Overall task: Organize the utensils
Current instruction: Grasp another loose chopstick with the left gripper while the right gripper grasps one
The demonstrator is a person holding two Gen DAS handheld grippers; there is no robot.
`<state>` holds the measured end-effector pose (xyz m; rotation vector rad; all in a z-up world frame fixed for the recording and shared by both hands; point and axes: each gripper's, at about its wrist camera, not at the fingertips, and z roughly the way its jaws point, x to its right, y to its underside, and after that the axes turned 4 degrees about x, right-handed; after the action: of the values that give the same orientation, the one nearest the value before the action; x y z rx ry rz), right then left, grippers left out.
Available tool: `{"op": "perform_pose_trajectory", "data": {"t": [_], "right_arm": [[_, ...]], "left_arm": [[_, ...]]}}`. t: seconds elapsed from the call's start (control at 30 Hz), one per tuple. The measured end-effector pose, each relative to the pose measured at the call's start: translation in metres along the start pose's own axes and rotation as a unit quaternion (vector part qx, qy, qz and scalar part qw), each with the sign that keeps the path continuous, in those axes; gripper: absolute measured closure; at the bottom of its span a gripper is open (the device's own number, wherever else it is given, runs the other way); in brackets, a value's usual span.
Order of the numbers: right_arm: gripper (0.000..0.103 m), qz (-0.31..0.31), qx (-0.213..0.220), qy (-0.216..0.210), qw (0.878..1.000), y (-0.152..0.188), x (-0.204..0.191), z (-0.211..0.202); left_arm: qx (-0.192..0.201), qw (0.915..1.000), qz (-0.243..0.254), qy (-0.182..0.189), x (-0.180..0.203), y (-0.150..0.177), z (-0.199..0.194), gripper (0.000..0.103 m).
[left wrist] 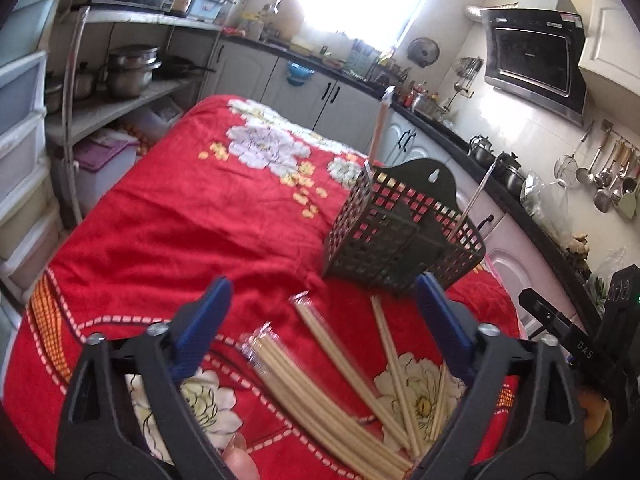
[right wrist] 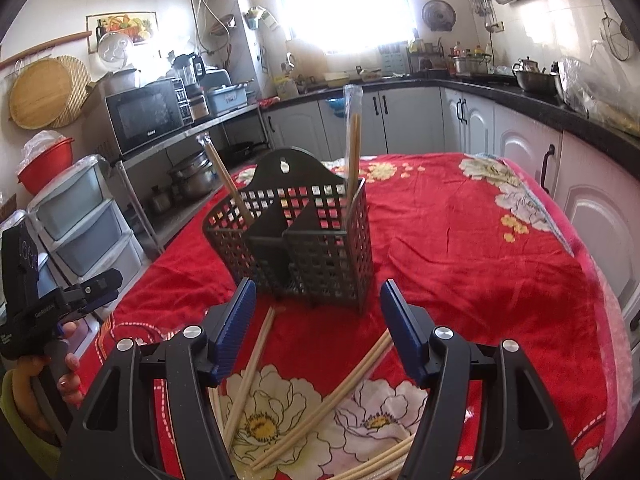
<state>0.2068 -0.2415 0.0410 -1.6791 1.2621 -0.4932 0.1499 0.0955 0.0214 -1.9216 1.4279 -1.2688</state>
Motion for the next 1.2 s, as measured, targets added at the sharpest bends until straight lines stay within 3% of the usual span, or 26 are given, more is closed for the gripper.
{"op": "perform_pose_trajectory", "data": {"t": [0.17, 0.33, 0.53, 0.9, 1.03, 1.13, 1.2], "right_arm": [[0.041, 0.000, -0.012, -0.001, 1.000, 0.006, 0.001, 0.003], [0.041, 0.000, -0.023, 0.000, 1.000, 0.015, 0.003, 0.004], [0.041, 0.005, -0.034, 0.000, 0.999, 0.023, 0.008, 0.006], [0.041, 0.016, -0.064, 0.007, 0.998, 0.031, 0.019, 0.019], [0.041, 0.025, -0.100, 0.012, 0.995, 0.034, 0.027, 0.035], [0.041, 0.039, -0.133, 0.014, 0.990, 0.037, 0.034, 0.051], [0.041, 0.050, -0.145, 0.015, 0.988, 0.037, 0.039, 0.061]], "left_arm": [[-0.025, 0.9996, -0.010, -0.004, -0.008, 0.010, 0.004, 0.047], [-0.063, 0.9977, -0.022, -0.011, -0.019, 0.027, 0.013, 0.063], [-0.103, 0.9939, -0.032, -0.025, -0.027, 0.045, 0.024, 0.065], [-0.128, 0.9895, -0.057, -0.035, -0.045, 0.044, 0.058, 0.066], [-0.128, 0.9888, -0.071, -0.029, -0.050, 0.039, 0.065, 0.074], [-0.132, 0.9874, -0.083, -0.027, -0.054, 0.038, 0.069, 0.091], [-0.134, 0.9865, -0.092, -0.021, -0.057, 0.037, 0.070, 0.093]]}}
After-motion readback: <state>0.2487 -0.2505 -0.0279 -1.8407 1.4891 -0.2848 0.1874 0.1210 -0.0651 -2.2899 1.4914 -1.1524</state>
